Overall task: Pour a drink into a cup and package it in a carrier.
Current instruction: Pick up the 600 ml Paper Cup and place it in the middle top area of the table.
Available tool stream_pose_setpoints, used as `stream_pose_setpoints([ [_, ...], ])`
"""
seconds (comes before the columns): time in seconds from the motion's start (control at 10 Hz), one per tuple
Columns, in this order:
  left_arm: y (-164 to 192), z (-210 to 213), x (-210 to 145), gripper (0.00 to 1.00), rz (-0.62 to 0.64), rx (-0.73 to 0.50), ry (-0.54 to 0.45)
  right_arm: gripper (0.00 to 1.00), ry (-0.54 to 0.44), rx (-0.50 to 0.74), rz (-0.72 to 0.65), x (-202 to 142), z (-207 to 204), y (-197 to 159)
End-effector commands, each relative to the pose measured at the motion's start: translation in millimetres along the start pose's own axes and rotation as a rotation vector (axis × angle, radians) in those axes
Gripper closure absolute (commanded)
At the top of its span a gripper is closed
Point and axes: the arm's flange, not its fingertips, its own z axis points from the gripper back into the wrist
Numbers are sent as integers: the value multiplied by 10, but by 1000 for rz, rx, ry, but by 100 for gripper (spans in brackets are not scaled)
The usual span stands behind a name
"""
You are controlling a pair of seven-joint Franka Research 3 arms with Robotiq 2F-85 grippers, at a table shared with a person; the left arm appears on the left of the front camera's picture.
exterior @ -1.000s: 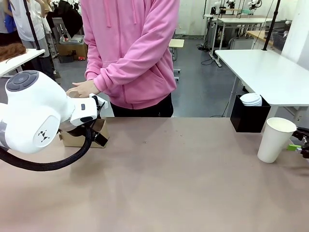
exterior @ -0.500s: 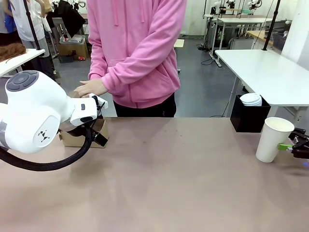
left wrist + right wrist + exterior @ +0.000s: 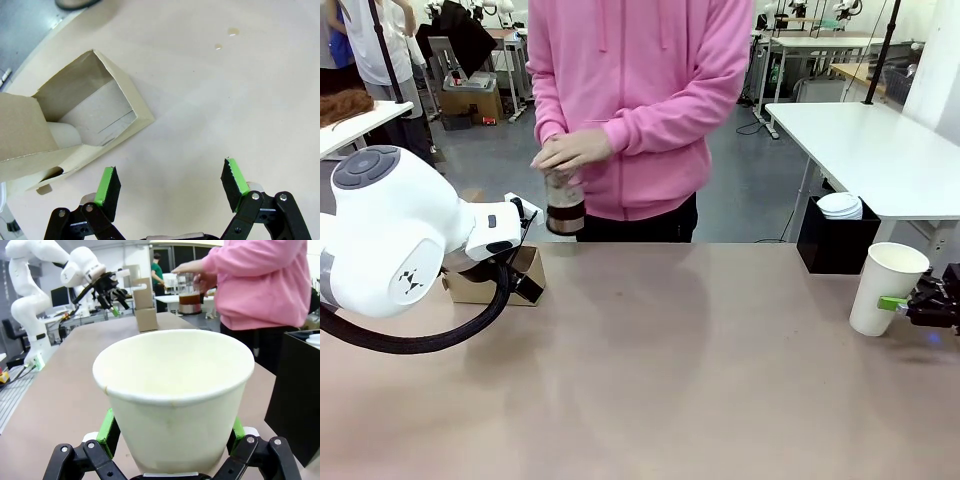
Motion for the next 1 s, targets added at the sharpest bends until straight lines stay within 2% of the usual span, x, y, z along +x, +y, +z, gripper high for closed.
stream_pose_setpoints([
  [0.0,2,2,-3,0,1,-1,-1,0,-2,-18,-27,80,-119,32],
  [0.1,2,2,-3,0,1,-1,-1,20,-6,-33,-50,74,-105,18],
  [0.2,2,2,-3,0,1,-1,-1,20,22,-42,-78,72,-26,10],
  [0.3,2,2,-3,0,1,-1,-1,20,-4,10,-8,7,-63,11],
  [0.6,2,2,-3,0,1,-1,-1,20,1,5,-26,-1,-39,9],
  [0.7,2,2,-3,0,1,-1,-1,20,-33,-45,-52,243,-177,114],
  [0.9,2,2,-3,0,1,-1,-1,20,-37,-95,-113,650,-655,165],
])
